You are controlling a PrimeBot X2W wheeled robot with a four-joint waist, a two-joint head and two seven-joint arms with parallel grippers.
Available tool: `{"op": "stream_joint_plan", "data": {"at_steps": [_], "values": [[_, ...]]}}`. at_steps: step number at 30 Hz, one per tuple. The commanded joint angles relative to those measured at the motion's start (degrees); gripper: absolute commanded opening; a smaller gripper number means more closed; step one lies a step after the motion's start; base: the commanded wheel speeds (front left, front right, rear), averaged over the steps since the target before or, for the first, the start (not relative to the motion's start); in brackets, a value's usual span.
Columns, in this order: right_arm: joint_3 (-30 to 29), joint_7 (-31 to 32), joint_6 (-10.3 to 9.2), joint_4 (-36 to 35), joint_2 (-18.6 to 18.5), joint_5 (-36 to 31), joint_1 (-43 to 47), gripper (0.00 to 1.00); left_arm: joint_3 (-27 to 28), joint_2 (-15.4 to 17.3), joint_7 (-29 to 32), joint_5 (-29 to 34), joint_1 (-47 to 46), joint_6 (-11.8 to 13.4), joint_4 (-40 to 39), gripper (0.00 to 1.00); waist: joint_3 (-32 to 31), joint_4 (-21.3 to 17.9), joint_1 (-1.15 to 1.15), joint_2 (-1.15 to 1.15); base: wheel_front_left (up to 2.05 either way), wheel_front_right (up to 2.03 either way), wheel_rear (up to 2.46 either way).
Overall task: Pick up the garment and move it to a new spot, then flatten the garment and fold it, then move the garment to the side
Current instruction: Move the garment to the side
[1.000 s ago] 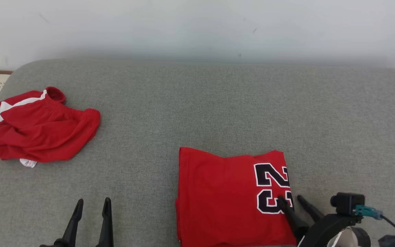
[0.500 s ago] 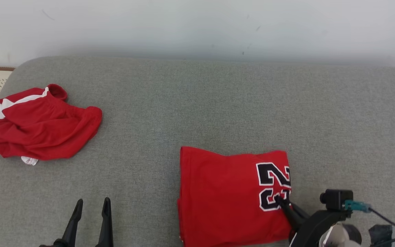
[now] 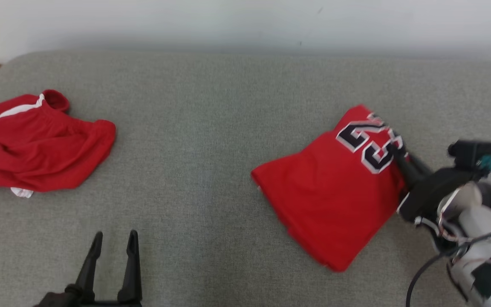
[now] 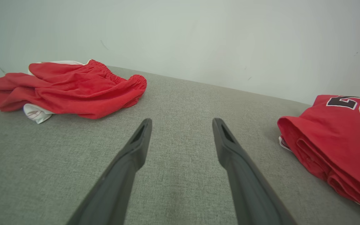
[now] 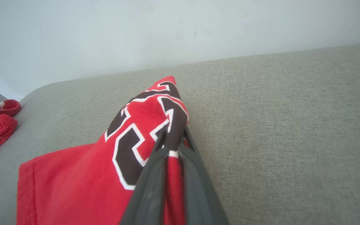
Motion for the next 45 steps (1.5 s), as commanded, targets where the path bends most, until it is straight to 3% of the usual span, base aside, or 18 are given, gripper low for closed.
{"op": "stream_joint_plan", "data": {"at_steps": [1,20,35,45], "values": [[-0.2,-0.8,0.03,0.9,-0.7,0.5,-2.0,0.0,0.2,0.0,-0.3,0.1,-0.8,0.0,-0.8,1.0,2.6,-0.1,0.0,0.0,0.0,0.0,0.0],[-2.5,-8.3,0.03,17.7,-9.5,6.5,-23.3,0.0,3.3,0.0,-0.3,5.5,-7.0,-2.4,-8.7,1.0,15.4,-3.3,0.0,0.0,0.0,0.0,0.0],[0.1,-10.1,0.03,18.7,-16.9,6.9,-30.9,0.0,6.5,0.3,-0.3,8.5,-5.9,-3.1,-15.8,1.0,17.9,-5.9,0.0,0.0,0.0,0.0,0.0],[1.6,-9.3,0.03,19.9,-18.7,7.4,-33.1,0.0,7.4,0.2,-0.3,8.8,-5.8,-3.6,-17.0,1.0,18.6,-6.4,0.0,0.0,0.0,0.0,0.0]]}}
